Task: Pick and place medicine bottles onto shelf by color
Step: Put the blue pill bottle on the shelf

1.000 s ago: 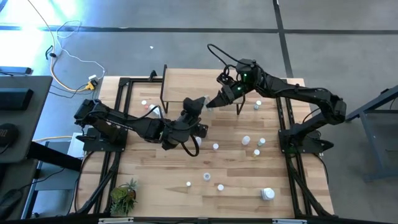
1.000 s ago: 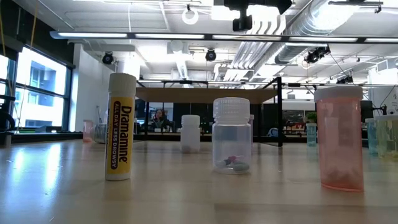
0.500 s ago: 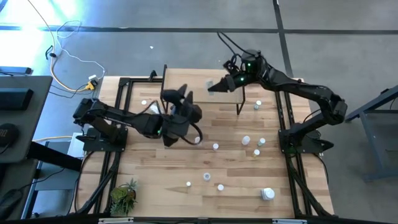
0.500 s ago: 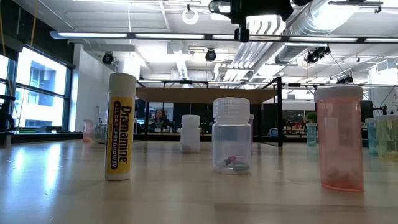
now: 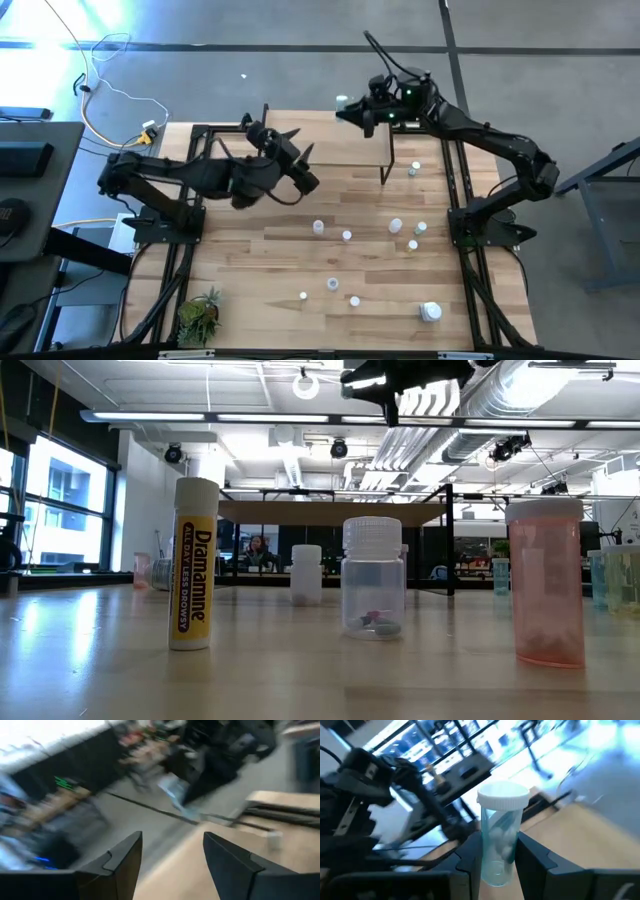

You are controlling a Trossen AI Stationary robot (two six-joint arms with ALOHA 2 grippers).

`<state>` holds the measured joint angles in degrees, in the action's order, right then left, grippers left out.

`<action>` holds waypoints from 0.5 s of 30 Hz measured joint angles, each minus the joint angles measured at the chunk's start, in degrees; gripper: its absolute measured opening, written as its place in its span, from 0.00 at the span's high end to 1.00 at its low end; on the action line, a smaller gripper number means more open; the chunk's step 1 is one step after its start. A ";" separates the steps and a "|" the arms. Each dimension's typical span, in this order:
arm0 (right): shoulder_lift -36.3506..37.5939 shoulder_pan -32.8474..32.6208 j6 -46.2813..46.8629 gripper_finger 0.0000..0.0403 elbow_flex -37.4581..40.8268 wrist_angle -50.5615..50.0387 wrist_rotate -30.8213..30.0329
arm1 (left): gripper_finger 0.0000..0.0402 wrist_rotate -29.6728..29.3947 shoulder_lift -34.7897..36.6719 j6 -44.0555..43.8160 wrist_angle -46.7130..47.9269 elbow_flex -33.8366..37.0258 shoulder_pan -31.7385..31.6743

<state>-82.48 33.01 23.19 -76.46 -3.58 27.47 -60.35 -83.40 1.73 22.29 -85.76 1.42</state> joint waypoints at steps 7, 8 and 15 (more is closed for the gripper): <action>0.07 -1.40 -11.53 0.79 -2.32 1.80 -12.53 | 0.50 12.87 2.73 -14.51 15.22 0.00 -5.33; 0.07 -1.79 -12.84 0.79 -2.32 2.34 -14.43 | 0.50 13.49 2.78 -14.62 16.34 0.00 -5.86; -1.91 -5.43 -16.13 0.79 -2.36 7.95 -25.77 | 0.50 26.25 2.94 -13.88 18.89 3.04 -10.75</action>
<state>-84.39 27.58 7.06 -78.83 4.37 1.71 -34.10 -80.46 -12.15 41.18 -82.72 -9.33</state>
